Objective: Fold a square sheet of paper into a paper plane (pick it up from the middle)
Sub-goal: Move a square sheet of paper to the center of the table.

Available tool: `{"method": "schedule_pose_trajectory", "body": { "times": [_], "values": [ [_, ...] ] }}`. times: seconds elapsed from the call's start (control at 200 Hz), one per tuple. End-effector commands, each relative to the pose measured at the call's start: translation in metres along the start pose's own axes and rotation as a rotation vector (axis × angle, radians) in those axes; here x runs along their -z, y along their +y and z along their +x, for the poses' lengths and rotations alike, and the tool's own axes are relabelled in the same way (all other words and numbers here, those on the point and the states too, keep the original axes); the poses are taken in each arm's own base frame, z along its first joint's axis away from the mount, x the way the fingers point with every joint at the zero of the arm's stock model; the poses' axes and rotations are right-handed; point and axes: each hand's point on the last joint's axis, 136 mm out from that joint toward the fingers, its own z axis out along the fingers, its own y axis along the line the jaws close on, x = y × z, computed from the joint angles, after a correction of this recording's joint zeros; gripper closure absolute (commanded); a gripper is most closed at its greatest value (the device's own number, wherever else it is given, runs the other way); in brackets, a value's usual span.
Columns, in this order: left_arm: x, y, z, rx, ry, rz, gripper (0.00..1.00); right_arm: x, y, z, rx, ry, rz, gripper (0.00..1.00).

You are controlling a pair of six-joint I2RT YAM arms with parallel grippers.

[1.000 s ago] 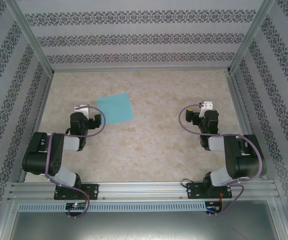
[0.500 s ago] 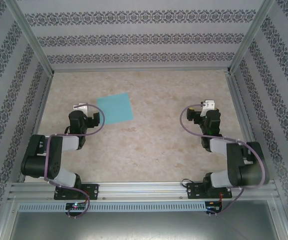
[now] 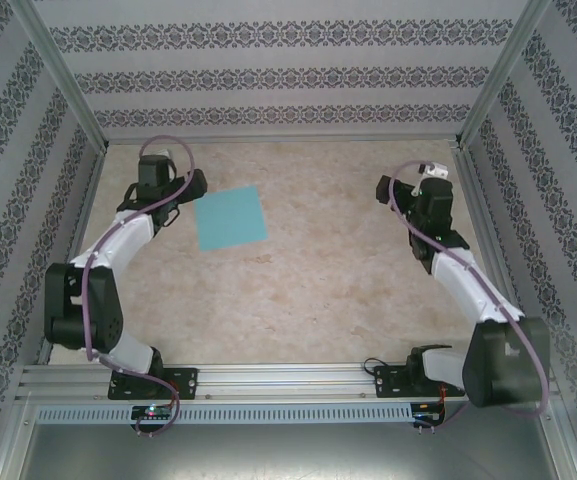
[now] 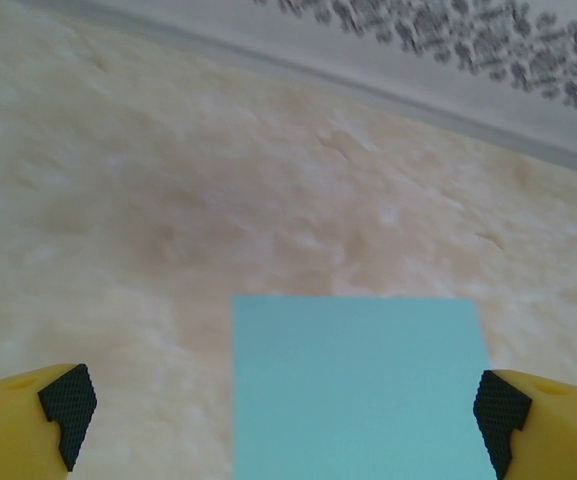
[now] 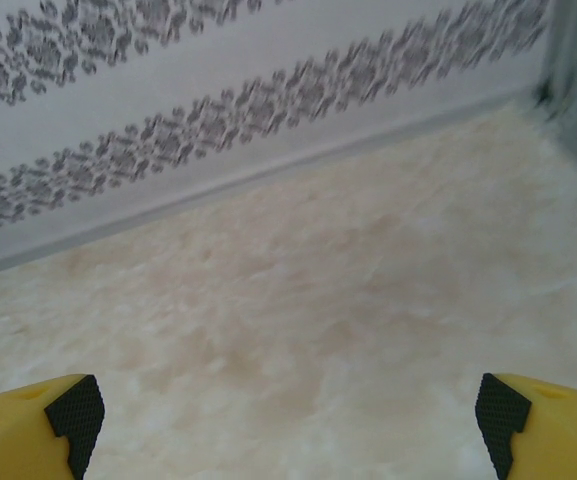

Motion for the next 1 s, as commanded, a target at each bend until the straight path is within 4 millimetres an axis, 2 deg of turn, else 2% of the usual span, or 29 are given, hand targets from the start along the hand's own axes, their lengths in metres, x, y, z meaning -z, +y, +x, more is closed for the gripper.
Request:
{"method": "schedule_pose_trajectory", "body": {
  "times": [0.0,0.115,0.2,0.295,0.5,0.649,0.769,0.909,0.994],
  "values": [
    [-0.013,-0.03,0.061,0.108,0.267,0.052,0.0,-0.015,0.019,0.04,-0.155,0.209,-0.051,0.02],
    [-0.031,-0.066,0.081,0.032,0.35,0.062,0.01,-0.03,0.038,0.057,-0.168,0.264,-0.066,0.02],
    [-0.043,-0.082,0.097,0.004,0.401,0.026,0.02,-0.037,0.052,0.071,-0.16,0.316,-0.087,0.02],
    [-0.056,-0.087,0.115,0.027,0.446,-0.014,0.03,-0.04,0.066,0.082,-0.148,0.358,-0.118,0.02],
    [-0.072,-0.091,0.146,0.054,0.537,-0.053,0.03,-0.043,0.077,0.1,-0.151,0.424,-0.135,0.02],
    [-0.072,-0.099,0.167,0.046,0.602,-0.047,0.03,-0.046,0.076,0.106,-0.156,0.442,-0.118,0.02],
    [-0.067,-0.113,0.194,0.051,0.676,-0.021,0.03,-0.047,0.072,0.109,-0.158,0.448,-0.091,0.02],
    [-0.053,-0.141,0.231,0.075,0.775,0.032,0.04,-0.045,0.064,0.107,-0.148,0.452,-0.048,0.02],
    [-0.041,-0.166,0.255,0.089,0.836,0.083,0.04,-0.043,0.057,0.107,-0.145,0.46,-0.016,0.02]
  ]
}}
